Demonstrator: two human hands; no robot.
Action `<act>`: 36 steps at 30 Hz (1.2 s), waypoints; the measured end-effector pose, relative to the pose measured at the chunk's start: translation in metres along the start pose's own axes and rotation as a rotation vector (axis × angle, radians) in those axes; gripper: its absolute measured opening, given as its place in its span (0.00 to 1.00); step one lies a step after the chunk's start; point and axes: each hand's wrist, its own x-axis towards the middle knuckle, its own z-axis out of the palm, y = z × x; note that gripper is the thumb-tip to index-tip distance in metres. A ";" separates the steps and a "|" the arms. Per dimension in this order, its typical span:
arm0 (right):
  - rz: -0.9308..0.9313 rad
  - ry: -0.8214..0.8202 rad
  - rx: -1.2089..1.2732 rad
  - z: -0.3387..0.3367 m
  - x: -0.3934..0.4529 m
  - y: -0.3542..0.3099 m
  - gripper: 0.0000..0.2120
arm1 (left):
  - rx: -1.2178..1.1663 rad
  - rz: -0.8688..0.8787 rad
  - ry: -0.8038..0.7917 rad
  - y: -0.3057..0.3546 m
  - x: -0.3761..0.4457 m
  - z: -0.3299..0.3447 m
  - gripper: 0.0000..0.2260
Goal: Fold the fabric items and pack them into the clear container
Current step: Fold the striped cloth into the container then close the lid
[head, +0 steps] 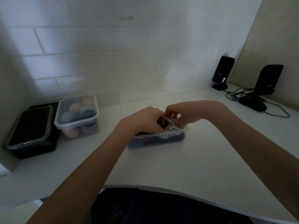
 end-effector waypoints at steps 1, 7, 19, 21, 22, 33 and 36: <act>0.032 -0.049 -0.076 0.000 0.003 -0.004 0.22 | 0.014 -0.012 -0.005 0.001 0.001 0.000 0.12; 0.038 -0.083 -0.477 0.008 0.013 -0.015 0.17 | 0.070 -0.034 -0.076 -0.001 0.003 -0.001 0.18; 0.083 -0.014 -0.450 0.010 0.011 0.001 0.23 | 0.043 -0.009 -0.120 -0.011 -0.004 0.000 0.18; 0.079 -0.091 -0.348 0.006 0.013 0.003 0.23 | 0.058 -0.005 -0.130 -0.011 -0.005 -0.001 0.17; 0.076 -0.142 -0.231 0.004 0.013 0.005 0.22 | 0.058 -0.003 -0.147 -0.010 -0.006 -0.002 0.17; -0.142 0.110 0.092 -0.019 -0.001 0.014 0.09 | -0.192 0.054 0.145 0.005 -0.007 -0.016 0.10; -0.045 -0.048 -0.048 -0.009 0.000 0.013 0.16 | -0.165 0.022 0.054 0.008 -0.003 -0.010 0.12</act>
